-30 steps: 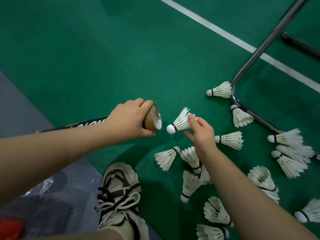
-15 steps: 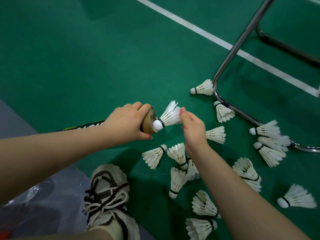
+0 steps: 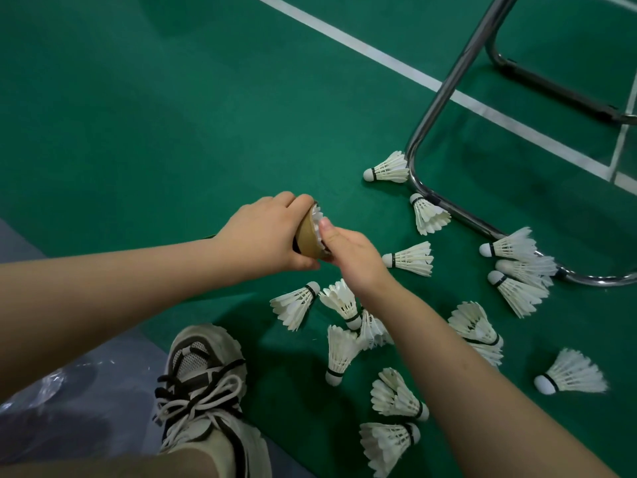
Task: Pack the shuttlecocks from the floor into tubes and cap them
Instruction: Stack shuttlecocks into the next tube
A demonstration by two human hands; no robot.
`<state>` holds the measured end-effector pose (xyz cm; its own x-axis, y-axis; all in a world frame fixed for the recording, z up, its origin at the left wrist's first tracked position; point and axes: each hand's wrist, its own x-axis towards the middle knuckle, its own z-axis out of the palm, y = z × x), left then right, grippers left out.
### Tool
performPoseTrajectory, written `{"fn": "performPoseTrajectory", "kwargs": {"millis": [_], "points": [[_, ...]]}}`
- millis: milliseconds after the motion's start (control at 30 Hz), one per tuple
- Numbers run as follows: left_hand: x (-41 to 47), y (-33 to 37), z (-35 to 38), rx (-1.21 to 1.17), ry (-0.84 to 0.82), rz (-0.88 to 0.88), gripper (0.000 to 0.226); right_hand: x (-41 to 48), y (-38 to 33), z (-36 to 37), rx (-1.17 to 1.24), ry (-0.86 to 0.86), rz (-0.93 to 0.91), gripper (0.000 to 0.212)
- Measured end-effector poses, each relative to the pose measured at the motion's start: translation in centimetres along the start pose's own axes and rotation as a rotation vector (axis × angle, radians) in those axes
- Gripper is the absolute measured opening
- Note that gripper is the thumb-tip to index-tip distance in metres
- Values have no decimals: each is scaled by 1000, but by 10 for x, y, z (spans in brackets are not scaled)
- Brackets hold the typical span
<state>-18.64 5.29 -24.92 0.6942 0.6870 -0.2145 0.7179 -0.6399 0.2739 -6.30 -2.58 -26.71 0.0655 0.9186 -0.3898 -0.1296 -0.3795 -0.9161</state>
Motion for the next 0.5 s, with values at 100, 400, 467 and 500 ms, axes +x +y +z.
{"fn": "performPoseTrajectory", "kwargs": {"millis": [100,400,467,500], "points": [[-1,13,3,-7,-14,66,69,-7,-13,-9,-161,-155,96,26],[2,40,12,21,-73,167,71,-26,-7,-33,-311,-243,139,14],[4,41,12,1,-65,164,73,-30,1,-40,-102,-58,73,26],[5,41,12,-2,-62,160,75,-33,4,-44,-22,43,38,30]]}}
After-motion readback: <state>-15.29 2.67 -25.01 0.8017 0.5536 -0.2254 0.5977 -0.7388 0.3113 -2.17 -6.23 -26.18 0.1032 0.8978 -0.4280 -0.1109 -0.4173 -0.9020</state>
